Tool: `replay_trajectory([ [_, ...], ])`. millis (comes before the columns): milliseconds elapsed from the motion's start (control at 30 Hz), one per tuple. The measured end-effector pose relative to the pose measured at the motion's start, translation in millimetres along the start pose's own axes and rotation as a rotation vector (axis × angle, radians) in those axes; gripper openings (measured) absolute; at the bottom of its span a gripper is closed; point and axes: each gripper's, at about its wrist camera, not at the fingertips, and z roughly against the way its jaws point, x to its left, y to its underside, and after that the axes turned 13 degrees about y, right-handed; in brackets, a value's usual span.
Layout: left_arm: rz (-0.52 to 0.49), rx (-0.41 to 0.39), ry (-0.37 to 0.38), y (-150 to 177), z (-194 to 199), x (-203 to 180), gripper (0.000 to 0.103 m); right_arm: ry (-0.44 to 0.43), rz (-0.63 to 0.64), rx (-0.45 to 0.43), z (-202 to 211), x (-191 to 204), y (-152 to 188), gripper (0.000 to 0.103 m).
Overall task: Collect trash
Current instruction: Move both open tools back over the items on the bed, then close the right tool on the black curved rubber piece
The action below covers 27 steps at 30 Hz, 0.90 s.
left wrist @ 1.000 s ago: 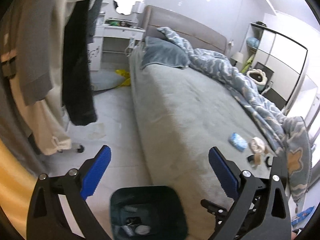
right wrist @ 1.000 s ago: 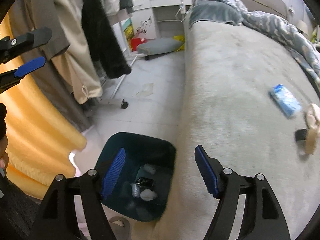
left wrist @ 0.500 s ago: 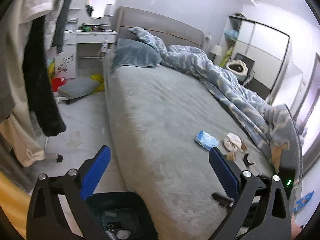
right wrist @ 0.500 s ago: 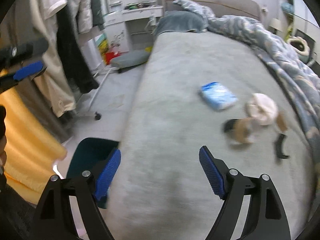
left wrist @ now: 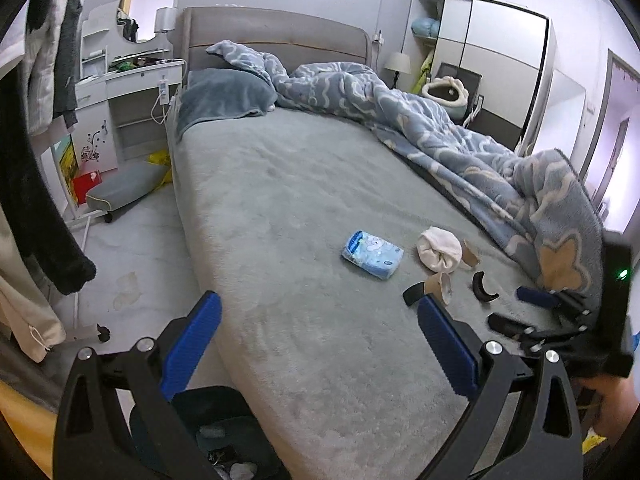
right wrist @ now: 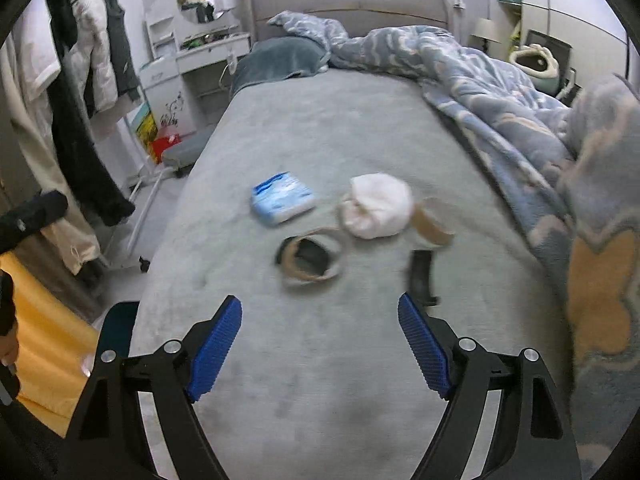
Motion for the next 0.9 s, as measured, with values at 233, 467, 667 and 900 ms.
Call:
replay_trajectory([
  [233,-0.038,0.038,0.022,2,-27,-22,0.099,0.035,-0.027,-0.008,-6,-36,4,0.081],
  [467,-0.086,0.069,0.045,3,-49,-43,0.099,0.052,-0.047,0.007,-24,-59,5,0.081],
  [667,-0.128,0.068,0.020,0,-65,-52,0.099,0.033,-0.035,0.018,-39,-59,7,0.076],
  [900,-0.182,0.104,0.019,-1,-86,-57,0.098,0.034,-0.012,0.037,-59,-50,1,0.066],
])
